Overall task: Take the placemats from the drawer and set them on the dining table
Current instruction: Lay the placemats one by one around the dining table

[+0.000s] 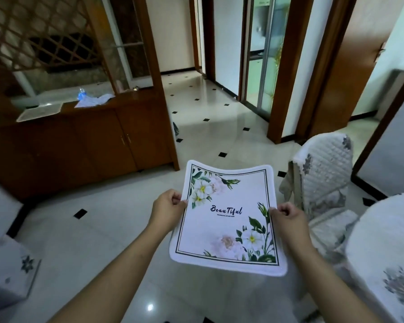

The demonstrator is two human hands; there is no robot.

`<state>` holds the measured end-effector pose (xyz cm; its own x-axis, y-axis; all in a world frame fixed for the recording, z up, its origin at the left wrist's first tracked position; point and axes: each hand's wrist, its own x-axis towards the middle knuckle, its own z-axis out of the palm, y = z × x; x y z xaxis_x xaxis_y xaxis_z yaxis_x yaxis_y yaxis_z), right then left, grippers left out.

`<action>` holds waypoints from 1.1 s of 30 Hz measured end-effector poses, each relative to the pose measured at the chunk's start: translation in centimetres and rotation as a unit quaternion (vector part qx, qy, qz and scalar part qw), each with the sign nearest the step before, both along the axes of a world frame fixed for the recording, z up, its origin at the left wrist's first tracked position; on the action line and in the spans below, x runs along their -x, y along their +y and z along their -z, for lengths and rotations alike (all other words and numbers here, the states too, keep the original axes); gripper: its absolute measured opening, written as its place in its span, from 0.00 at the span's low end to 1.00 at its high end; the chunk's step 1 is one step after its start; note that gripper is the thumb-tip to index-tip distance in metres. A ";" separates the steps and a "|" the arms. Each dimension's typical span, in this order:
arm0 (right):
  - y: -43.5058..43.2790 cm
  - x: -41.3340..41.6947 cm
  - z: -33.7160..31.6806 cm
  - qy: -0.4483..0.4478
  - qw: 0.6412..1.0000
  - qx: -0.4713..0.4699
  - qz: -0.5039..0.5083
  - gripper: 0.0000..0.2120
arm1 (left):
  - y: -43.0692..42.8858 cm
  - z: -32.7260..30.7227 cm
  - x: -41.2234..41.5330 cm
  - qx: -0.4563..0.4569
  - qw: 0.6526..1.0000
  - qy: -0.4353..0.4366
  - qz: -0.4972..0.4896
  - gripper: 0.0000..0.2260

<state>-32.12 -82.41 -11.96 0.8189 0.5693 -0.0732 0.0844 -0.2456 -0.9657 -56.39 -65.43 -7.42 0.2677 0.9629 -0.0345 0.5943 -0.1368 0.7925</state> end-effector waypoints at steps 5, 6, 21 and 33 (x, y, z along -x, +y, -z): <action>9.3 -2.5 0.8 0.001 0.998 0.015 0.056 0.16 | 12.3 1.6 -4.1 0.017 0.997 -0.022 0.068 0.02; 10.7 -2.9 0.4 0.008 0.997 0.012 0.073 0.15 | 14.7 1.7 -5.1 0.024 0.996 -0.026 0.081 0.02; 21.0 -21.2 0.3 0.041 0.964 0.014 0.261 0.11 | 32.4 3.6 -34.3 0.062 0.952 -0.035 0.297 0.03; 25.6 -41.5 1.7 0.087 0.908 -0.011 0.409 0.18 | 39.0 2.7 -64.0 0.074 0.903 0.005 0.423 0.02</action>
<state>9.43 -56.77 -13.69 0.9459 -0.2208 -0.2376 -0.2714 -0.1378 -0.9525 7.60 -26.39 -10.13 0.9041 0.3990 -0.1530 0.3343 -0.4373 0.8349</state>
